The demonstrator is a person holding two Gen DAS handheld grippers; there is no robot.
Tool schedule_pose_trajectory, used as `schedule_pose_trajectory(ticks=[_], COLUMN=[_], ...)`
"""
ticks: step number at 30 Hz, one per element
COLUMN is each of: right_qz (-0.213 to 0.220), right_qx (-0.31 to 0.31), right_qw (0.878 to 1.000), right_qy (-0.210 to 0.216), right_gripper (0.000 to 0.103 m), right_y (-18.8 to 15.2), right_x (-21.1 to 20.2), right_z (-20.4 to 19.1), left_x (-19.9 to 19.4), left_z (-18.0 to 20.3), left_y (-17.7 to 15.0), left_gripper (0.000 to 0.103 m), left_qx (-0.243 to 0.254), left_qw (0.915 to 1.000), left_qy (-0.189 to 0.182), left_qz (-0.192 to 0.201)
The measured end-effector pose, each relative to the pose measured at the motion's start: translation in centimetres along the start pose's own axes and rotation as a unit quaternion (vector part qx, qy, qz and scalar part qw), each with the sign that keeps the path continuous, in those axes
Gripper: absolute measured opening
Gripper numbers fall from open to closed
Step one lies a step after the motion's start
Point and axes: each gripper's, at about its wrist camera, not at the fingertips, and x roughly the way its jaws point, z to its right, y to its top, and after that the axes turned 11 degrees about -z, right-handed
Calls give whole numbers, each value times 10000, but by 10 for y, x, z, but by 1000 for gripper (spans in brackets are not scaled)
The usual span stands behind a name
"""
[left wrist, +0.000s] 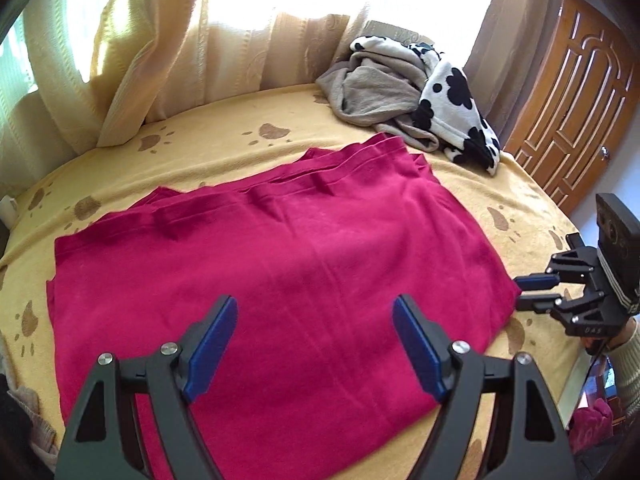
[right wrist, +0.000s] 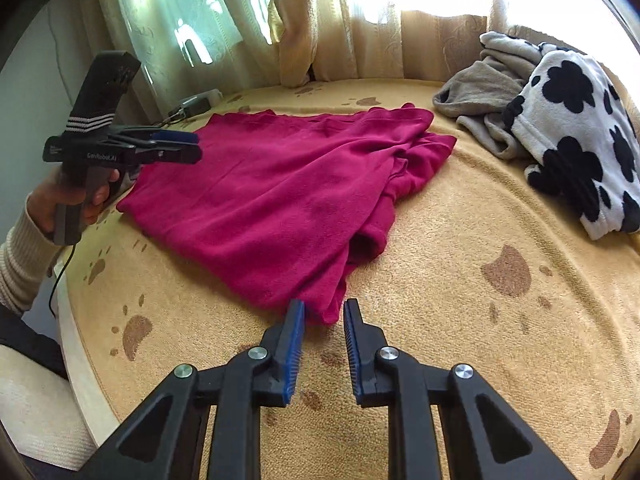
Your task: Fold clothes
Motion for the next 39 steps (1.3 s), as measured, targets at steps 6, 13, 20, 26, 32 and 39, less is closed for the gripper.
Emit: schedule_pose_trajectory(ticks=[6,13,20,26,32,39], right_qz=[121,-177,-50,-179,-197,380], right_qx=[-126,-309,-681,-513,-265,432], right_qw=[9998,9993,9972,9969,9988,9983], right_qy=[109,149,-312,-578,-354,-70], right_gripper=[22,22,4,2,2,3], right_y=[7,10,-1,-20,-24,3], right_x=[-6,14,8,-2,1,-36], right_z=[1,1,-14,3,15,42], left_x=[12,44,75,82,83,72], left_z=[28,51,44,20,17,10], left_y=[39,63,62,59,60,59], left_gripper=[83,83,83,83,85,85], left_qx=[189,280,99,-168,-193,-333], left_qw=[9998,9994,9993,9994,9994,9988], left_qy=[-37,-183,-98,-85,-138,-342], left_qz=[30,-116,-358,-306,-254,-135])
